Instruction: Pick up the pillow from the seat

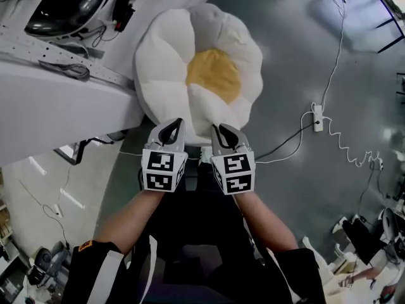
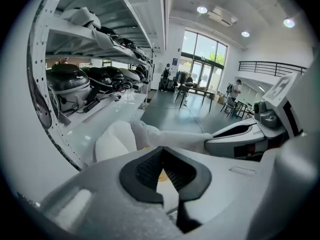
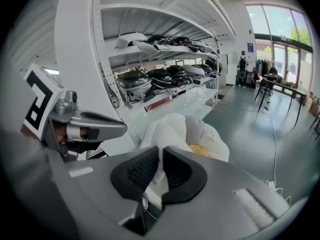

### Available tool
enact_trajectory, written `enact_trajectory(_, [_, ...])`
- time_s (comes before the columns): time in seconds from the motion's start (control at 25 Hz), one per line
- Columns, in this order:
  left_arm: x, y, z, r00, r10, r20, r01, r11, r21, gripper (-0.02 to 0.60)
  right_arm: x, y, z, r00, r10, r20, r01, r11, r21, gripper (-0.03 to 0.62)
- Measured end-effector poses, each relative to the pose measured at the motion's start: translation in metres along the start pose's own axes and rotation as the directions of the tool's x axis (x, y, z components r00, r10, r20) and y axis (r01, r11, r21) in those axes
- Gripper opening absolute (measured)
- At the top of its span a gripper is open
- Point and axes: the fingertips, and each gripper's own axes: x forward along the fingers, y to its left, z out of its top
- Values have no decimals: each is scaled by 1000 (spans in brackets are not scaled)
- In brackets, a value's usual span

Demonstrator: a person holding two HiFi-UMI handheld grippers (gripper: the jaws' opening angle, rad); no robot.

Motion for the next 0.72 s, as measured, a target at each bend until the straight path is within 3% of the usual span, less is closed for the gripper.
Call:
enact_trajectory(0.56, [-66, -21, 47, 995, -24, 97, 21, 999, 36, 5, -78, 39, 45, 993, -10, 121, 20, 996, -86, 28])
enact_trajectory(0.72, [-81, -26, 68, 987, -30, 158, 17, 996, 84, 5, -92, 42, 54, 987, -31, 155, 45, 995, -87, 28])
